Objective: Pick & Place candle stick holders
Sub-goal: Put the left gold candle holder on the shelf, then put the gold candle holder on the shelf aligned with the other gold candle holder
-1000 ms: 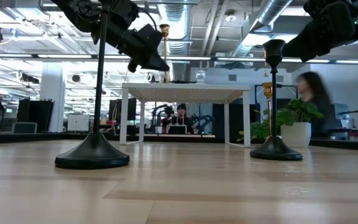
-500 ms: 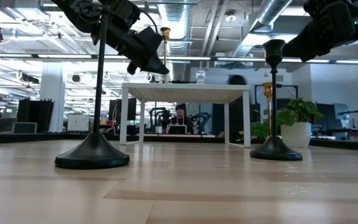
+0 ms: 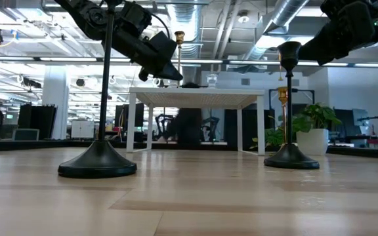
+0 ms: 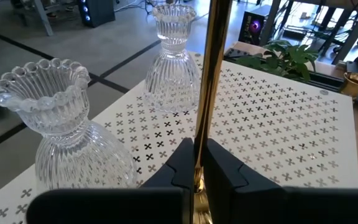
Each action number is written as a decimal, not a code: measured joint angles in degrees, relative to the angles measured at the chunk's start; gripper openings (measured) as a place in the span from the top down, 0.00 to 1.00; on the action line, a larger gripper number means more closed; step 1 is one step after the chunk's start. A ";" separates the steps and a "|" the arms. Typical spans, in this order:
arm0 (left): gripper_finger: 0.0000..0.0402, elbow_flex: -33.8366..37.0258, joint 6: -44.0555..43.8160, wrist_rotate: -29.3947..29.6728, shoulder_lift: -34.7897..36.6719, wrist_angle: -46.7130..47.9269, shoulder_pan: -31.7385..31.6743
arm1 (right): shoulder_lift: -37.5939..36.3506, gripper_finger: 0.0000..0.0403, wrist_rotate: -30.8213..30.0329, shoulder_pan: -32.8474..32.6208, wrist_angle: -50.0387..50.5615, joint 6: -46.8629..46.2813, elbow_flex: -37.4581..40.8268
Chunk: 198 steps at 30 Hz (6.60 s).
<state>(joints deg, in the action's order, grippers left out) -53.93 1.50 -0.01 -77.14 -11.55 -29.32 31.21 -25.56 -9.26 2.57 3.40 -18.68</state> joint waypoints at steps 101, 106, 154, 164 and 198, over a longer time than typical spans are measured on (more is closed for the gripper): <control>0.99 27.78 8.76 -4.57 41.55 14.05 17.70 | 10.53 0.49 -14.16 0.09 15.66 -29.44 0.20; 0.98 27.78 8.55 -4.57 41.55 14.05 17.70 | 17.37 0.36 -18.27 0.39 11.33 -29.16 0.20; 0.98 27.74 7.02 -4.57 41.50 14.08 17.70 | 29.11 0.99 -8.75 4.54 25.85 -33.24 -20.37; 0.98 27.74 7.02 -4.57 41.50 14.08 17.70 | 31.61 0.99 -4.72 5.78 26.85 -17.15 -37.25; 0.98 27.69 5.07 -4.57 41.39 14.08 17.68 | 60.01 1.00 34.59 38.40 11.36 5.14 -59.98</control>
<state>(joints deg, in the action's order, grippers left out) -26.24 6.57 -4.58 -35.75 2.53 -11.64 91.22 9.02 29.14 13.93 8.54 -78.65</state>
